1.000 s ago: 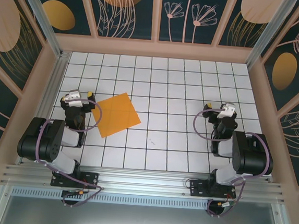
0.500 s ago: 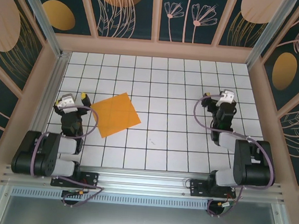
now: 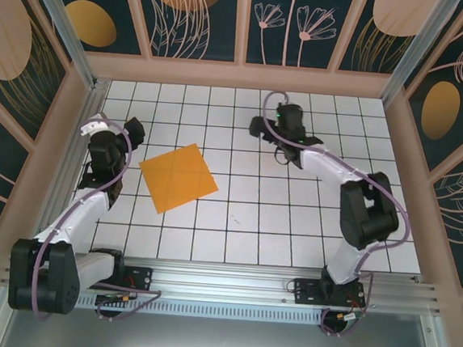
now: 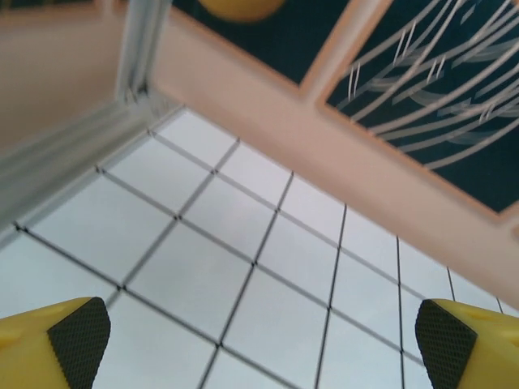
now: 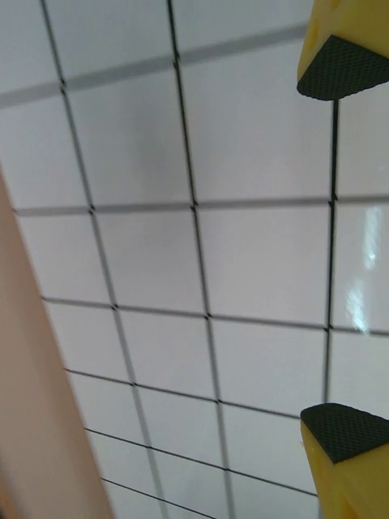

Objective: Fold a paper plane with a square sheet of paper (pick it up from the middle)
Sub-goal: Move the square sheet of paper to the center of the table.

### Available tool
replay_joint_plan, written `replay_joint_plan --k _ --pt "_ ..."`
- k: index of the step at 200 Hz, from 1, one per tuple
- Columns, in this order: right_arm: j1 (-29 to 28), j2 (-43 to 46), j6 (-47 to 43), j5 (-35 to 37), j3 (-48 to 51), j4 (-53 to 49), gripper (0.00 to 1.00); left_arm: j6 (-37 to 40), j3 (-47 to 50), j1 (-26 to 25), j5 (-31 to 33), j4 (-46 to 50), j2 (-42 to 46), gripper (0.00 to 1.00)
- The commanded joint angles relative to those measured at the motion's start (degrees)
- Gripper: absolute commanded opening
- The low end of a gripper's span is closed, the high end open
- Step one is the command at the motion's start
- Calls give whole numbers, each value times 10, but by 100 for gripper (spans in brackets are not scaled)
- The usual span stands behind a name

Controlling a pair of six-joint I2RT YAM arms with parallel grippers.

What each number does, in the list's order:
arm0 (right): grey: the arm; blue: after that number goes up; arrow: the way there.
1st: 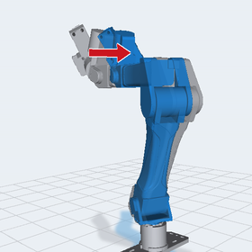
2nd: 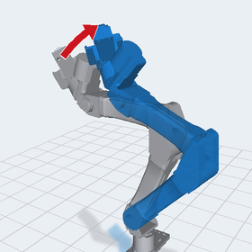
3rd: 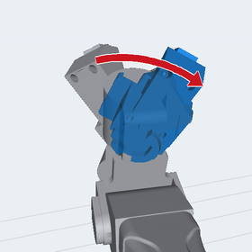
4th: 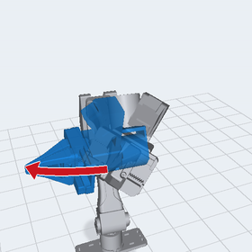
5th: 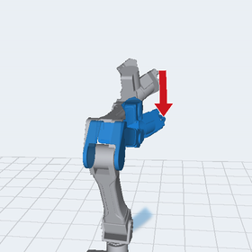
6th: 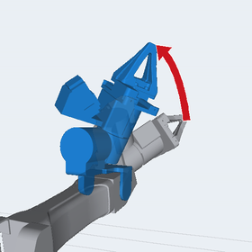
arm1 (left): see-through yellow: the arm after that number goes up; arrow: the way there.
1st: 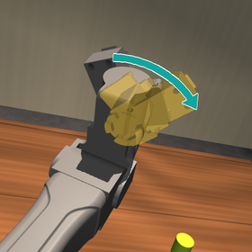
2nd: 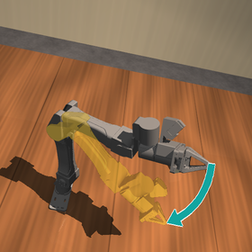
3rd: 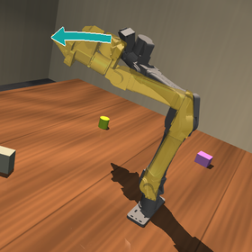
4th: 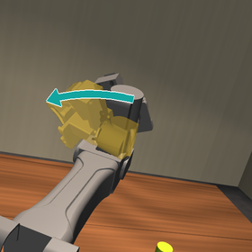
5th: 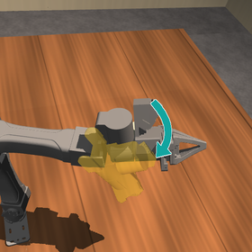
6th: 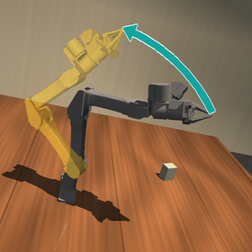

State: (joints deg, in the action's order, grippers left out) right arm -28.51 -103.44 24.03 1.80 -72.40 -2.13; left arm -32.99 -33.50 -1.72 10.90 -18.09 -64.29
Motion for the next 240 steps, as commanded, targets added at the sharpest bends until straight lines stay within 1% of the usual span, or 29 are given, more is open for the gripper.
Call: replay_joint_plan --k 1,19,37,58,81,100,138,161,179,209,225,240 --pt "-74 -74 26 -42 -88 -120 99 -71 -27 3 -68 154 -11 98" --pt "-118 -144 23 -62 -166 -142 95 -91 -44 3 -54 180 -23 99" --pt "-146 -203 29 -98 -231 -149 90 -103 -54 3 -42 192 -41 98" --pt "-174 -268 29 -98 -318 -191 85 -118 -61 3 -41 194 -64 98" --pt "-189 -322 33 -101 -382 -228 80 -122 -65 3 -48 189 -80 98" --pt "-194 -346 39 -97 -402 -244 79 -123 -69 3 -40 190 -85 99" --pt "-182 -353 57 -94 -391 -262 79 -123 -75 3 -41 195 -88 99" --pt "-162 -327 71 -66 -343 -273 78 -115 -80 3 -62 201 -97 98" --pt "-146 -282 69 -37 -282 -270 78 -105 -84 3 -90 207 -104 99" --pt "-113 -203 48 -20 -166 -255 78 -89 -87 2 -158 210 -115 99" --pt "-99 -179 27 -12 -140 -254 78 -91 -85 -4 -195 206 -124 99" --pt "-94 -163 14 -12 -147 -264 79 -94 -84 -18 -227 199 -134 98"
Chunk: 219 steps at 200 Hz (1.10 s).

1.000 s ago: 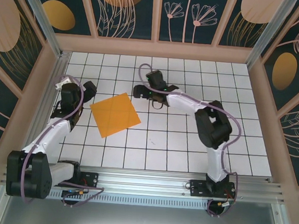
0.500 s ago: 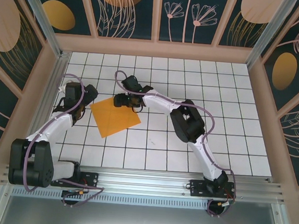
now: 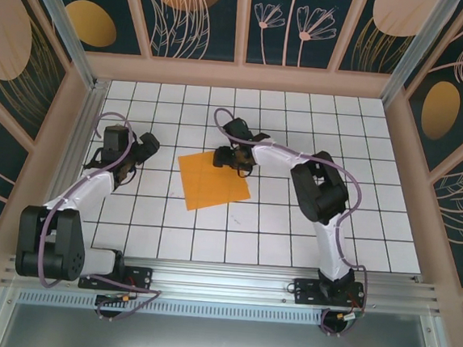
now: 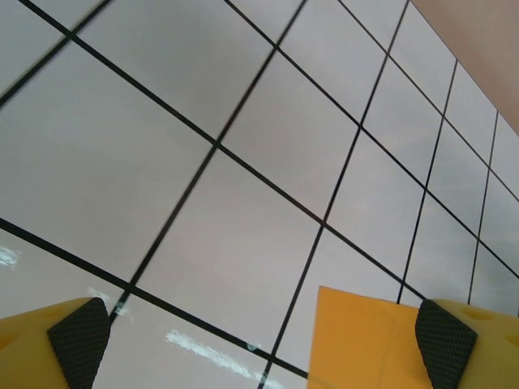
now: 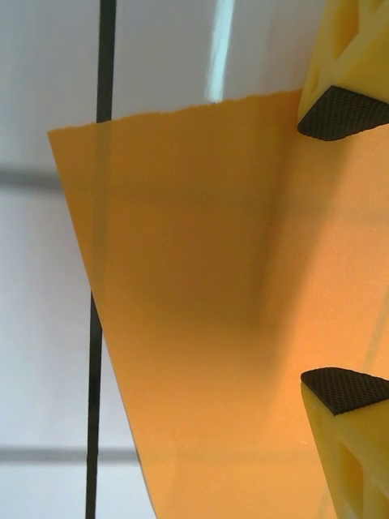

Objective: Fold a paper plane with a square sheet of paper (pick it up from the middle)
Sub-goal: Move the square sheet of paper to the center of the table.

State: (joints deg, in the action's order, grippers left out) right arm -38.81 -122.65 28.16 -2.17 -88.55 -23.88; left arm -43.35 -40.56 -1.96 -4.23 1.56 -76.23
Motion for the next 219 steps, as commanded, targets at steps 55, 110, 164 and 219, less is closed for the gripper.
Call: replay_joint_plan --k 55,110,164,219 --pt "1 76 30 33 19 -51 82 -71 8 -105 -169 -69 -56 89" --pt "-15 62 10 5 32 -50 79 -120 -2 -170 -177 -119 -140 53" --pt "-17 33 10 21 13 -74 79 -141 8 -181 -169 -124 -176 43" --pt "-19 18 10 23 12 -79 84 -131 -14 -187 -156 -94 -212 38"
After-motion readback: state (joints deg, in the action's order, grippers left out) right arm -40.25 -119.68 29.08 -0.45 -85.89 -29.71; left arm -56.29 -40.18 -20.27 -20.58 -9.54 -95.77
